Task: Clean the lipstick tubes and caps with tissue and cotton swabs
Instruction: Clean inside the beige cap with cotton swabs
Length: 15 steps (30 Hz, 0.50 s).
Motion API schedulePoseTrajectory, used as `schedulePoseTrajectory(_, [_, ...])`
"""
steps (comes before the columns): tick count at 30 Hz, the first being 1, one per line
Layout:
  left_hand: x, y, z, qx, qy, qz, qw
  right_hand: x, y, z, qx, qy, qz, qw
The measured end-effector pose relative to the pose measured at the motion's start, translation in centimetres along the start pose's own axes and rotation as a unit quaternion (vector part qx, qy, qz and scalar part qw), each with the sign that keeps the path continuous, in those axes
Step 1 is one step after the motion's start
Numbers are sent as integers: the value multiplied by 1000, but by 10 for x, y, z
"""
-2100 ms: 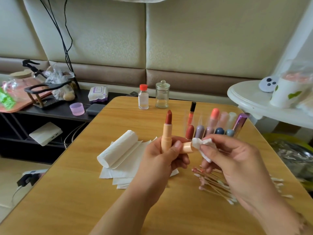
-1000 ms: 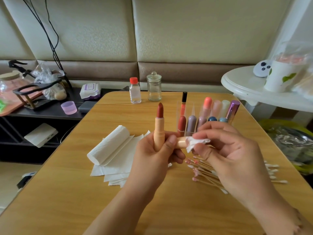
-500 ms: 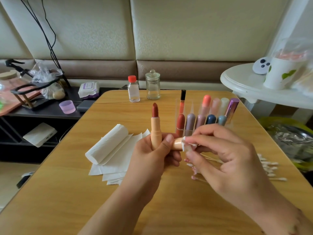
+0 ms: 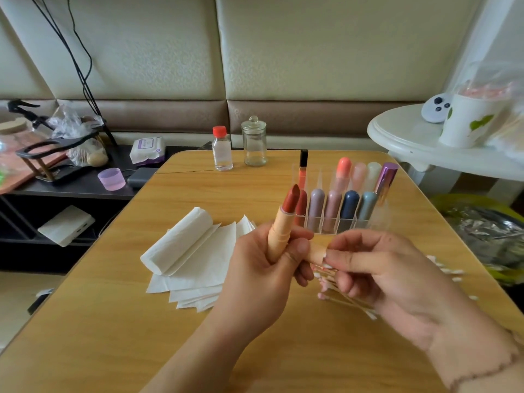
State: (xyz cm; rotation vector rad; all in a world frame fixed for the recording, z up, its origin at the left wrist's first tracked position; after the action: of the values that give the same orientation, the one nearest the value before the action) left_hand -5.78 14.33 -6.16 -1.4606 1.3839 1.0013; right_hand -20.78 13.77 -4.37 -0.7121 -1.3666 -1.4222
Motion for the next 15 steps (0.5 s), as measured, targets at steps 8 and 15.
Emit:
schedulePoseTrajectory(8, [12,-9,-5,-55,-94,43,993,2,7,13,-7,-405,432,806])
schedulePoseTrajectory(15, [5,-5,-4,-32,-34,5,999,1,8,9,-17,-380,462,801])
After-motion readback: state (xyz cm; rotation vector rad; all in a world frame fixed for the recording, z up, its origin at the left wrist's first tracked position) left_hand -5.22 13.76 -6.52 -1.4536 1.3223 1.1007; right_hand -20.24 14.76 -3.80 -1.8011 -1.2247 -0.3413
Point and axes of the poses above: each hand's wrist, its own z-axis away from the middle knuckle, its own y-axis out of the palm, x = y × z, the point moved 4 cm from there along -z, towards the middle knuckle, and after that the axes turned 7 degrees about -z, right-handed, at the moved point
